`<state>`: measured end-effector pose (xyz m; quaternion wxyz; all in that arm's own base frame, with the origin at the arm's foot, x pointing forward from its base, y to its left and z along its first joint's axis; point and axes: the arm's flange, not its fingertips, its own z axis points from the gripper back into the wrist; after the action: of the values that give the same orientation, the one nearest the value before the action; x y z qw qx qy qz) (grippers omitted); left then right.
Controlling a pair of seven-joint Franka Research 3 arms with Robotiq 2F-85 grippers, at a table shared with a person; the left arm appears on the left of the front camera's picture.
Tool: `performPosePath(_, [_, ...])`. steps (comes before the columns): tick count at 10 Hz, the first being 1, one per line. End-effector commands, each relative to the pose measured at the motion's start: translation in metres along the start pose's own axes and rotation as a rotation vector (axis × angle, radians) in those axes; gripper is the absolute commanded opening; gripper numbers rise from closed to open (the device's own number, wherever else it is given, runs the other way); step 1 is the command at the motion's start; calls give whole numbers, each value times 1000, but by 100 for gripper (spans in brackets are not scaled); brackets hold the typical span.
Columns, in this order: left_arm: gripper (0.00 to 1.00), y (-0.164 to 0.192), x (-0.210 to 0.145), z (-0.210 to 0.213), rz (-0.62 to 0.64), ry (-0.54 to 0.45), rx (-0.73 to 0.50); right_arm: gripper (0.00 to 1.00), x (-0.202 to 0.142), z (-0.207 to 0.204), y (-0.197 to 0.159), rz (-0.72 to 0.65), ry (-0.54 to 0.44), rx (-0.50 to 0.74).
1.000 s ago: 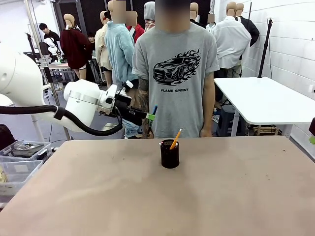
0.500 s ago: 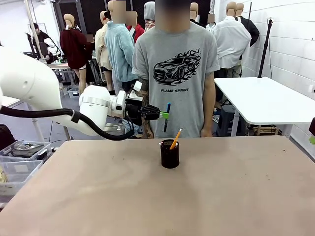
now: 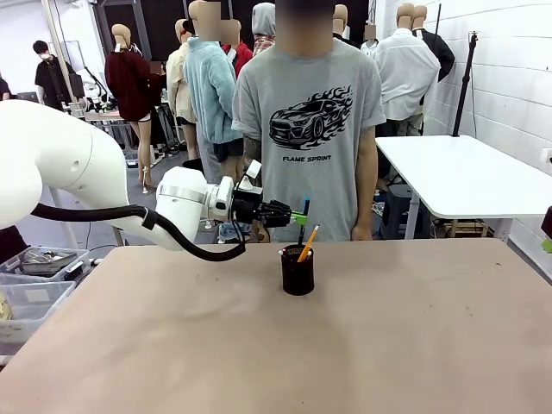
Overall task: Place the pens into the pen holder.
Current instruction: Pick up a writing instrument from the table and place it into the Pen holder.
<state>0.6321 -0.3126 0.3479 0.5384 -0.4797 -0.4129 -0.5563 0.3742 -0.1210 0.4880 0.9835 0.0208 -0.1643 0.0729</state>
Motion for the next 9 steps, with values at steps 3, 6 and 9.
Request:
performPosePath(3, [0,-6,-2,20,31,-23,-22,52,1,-1,1,-11,14,-30])
performPosePath(6, [0,-15,-8,14,49,-37,-67,52,1,-1,1,-11,14,-30])
performPosePath(9, [0,-8,-24,2,53,12,-55,52,1,-1,1,-11,14,-30])
